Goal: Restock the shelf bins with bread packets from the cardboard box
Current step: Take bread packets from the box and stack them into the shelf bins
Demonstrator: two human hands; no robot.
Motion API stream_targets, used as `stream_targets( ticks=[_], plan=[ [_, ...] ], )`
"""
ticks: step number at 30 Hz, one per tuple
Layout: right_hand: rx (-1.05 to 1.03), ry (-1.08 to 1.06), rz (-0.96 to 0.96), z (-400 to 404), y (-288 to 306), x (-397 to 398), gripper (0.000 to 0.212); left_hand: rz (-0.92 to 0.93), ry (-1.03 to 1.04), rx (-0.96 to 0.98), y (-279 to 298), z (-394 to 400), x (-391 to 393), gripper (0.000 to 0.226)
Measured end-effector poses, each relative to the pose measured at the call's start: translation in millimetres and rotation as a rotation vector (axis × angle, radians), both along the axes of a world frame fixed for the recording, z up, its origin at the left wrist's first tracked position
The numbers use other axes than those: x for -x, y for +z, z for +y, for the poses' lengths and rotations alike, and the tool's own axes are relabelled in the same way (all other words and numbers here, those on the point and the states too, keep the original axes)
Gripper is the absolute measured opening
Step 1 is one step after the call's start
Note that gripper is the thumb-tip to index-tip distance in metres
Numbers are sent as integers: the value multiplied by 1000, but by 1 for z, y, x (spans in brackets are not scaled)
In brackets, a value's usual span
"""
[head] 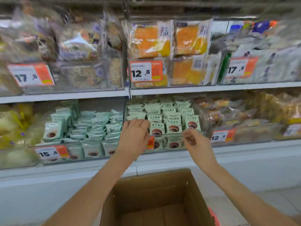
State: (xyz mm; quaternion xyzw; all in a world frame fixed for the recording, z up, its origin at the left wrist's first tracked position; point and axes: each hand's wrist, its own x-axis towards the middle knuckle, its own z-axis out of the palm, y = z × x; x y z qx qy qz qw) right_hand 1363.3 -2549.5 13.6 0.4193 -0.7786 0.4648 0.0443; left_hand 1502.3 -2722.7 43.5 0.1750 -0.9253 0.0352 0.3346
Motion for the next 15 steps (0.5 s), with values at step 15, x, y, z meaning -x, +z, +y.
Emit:
stream_targets(
  ticks=[15],
  plan=[
    [119,-47,252,-94,257,82,41,221,176,69,188,-75,92,68]
  ],
)
